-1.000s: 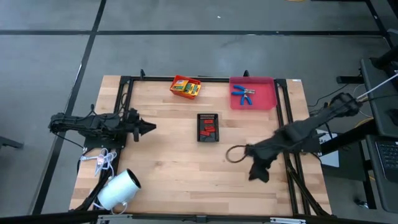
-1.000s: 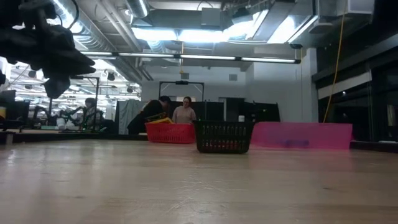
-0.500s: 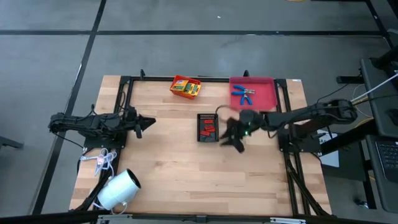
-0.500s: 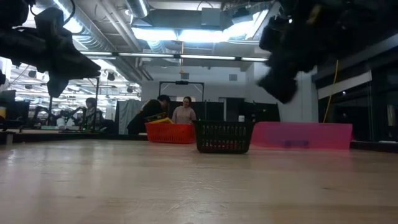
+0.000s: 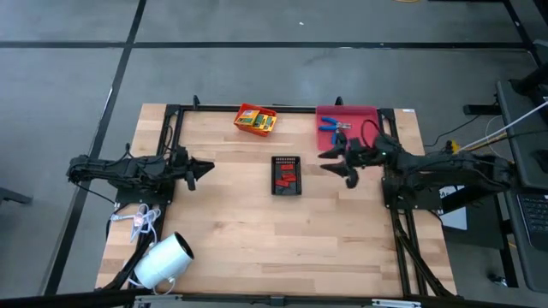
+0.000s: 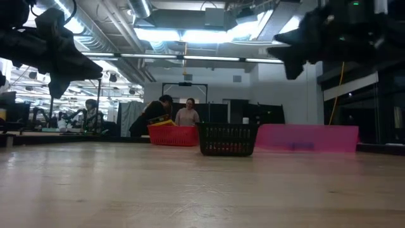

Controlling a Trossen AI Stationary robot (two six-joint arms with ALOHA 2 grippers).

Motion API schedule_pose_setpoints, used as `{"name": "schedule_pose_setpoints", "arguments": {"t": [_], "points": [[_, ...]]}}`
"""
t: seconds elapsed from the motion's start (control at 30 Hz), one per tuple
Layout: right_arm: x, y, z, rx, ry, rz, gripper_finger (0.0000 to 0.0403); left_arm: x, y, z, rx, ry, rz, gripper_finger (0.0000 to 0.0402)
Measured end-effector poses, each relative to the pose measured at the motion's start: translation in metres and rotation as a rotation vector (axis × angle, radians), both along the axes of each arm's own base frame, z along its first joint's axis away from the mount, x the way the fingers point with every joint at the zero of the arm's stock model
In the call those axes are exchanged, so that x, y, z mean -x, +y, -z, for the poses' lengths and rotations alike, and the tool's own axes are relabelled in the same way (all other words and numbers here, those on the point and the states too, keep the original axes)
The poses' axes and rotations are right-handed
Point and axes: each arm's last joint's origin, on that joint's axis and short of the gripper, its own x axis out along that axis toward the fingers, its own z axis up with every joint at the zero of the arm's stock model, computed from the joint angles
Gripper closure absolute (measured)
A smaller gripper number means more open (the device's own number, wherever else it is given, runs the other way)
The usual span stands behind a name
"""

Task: Pick & Place School Supplies
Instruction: Return to Home Position

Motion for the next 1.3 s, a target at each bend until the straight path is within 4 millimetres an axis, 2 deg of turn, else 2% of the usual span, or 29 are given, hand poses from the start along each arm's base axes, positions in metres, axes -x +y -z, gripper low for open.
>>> {"name": "schedule_pose_setpoints", "arguments": {"t": [0.37,0.53,0.87,0.97,1.3], "points": [[0.036,0.011,0.017,0.127,-0.015,-0.048,0.0214,0.0,0.0,0.0,0.0,-0.001,0.001,0.0343],[0.058,0.015,0.031,0.076,-0.05,-0.021,0.0214,0.0,0.0,0.0,0.001,-0.001,0.001,0.0343],[0.093,0.028,0.029,0.087,-0.021,-0.006,0.0221,0.0,0.0,0.0,0.002,-0.001,0.006,0.0343],[0.099,0.029,0.012,0.178,0.015,0.041,0.0231,0.0,0.0,0.0,0.002,-0.001,0.005,0.0343],[0.097,0.032,0.02,0.181,0.042,0.031,0.0255,-0.001,0.0,0.001,0.002,0.005,0.009,0.0343]]}}
